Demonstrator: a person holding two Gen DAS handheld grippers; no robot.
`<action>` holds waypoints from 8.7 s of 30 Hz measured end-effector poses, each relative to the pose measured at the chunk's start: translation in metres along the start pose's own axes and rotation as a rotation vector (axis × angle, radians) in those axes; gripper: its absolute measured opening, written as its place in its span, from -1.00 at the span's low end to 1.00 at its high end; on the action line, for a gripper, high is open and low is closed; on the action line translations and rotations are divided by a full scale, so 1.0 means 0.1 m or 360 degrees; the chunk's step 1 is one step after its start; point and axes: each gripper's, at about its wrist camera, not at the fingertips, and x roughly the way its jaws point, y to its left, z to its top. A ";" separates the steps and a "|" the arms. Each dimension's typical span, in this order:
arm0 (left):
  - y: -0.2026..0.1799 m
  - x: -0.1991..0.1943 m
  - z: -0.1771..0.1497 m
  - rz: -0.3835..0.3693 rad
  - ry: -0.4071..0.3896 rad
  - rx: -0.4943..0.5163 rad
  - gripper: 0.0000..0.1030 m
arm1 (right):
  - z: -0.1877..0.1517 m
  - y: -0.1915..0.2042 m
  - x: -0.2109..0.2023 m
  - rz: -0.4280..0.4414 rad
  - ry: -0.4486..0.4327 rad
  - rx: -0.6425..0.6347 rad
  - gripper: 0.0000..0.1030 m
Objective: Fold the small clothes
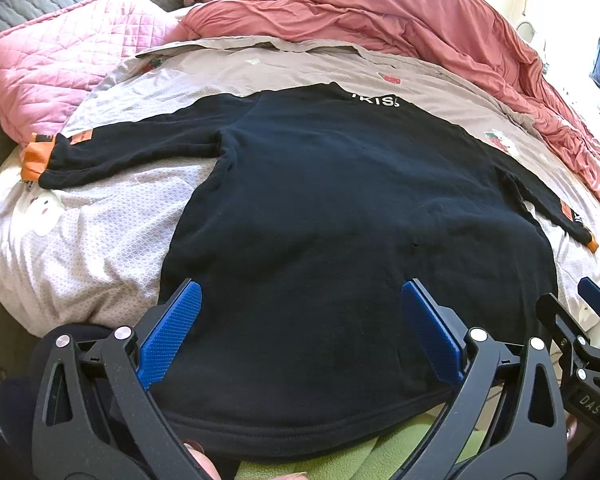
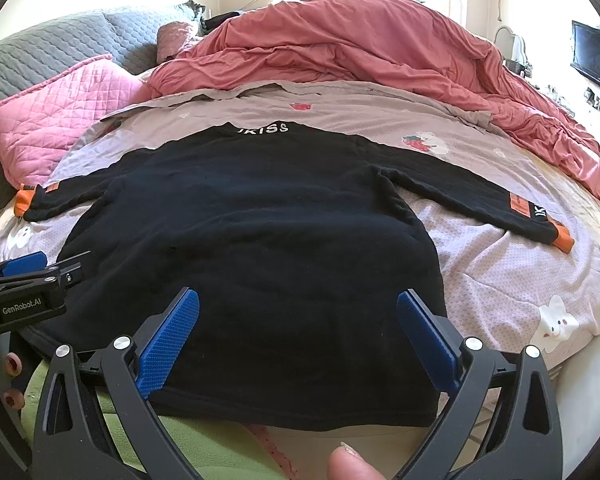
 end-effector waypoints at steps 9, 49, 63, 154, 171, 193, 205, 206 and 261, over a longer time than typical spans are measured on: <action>0.01 0.00 0.00 -0.0001 -0.0002 0.0001 0.82 | 0.00 0.01 0.00 -0.0004 -0.0006 -0.0002 0.92; -0.01 0.04 0.03 0.0025 0.0009 0.0005 0.82 | 0.08 -0.10 0.09 -0.0004 -0.0011 0.0035 0.92; -0.13 0.10 0.33 0.0038 -0.0006 -0.0003 0.82 | 0.28 -0.52 0.24 -0.0071 -0.0049 0.0151 0.92; -0.23 1.56 1.52 -0.0146 -0.0053 -0.0072 0.82 | 1.66 -1.95 0.70 0.0180 -0.0290 0.0634 -0.83; 0.72 1.54 1.61 -0.0243 -0.0081 -0.0551 0.82 | 1.68 0.21 1.95 0.0702 0.0176 0.0202 -0.80; -0.69 1.80 1.53 -0.0660 0.0222 -0.0216 0.50 | 1.38 -1.07 1.42 0.0299 -0.0024 0.0412 -0.23; -0.35 1.65 1.59 -0.0661 -0.0040 -0.0166 -0.87 | 1.27 -1.24 1.41 0.0233 0.0022 0.0456 -0.23; -0.20 1.57 1.63 -0.0672 -0.0092 -0.0219 -0.87 | 1.27 -1.24 1.41 0.0221 0.0022 0.0451 -0.20; 0.08 1.42 1.47 -0.0273 -0.0089 0.0034 -0.18 | 1.55 -0.83 1.93 0.0193 0.0126 0.0203 0.41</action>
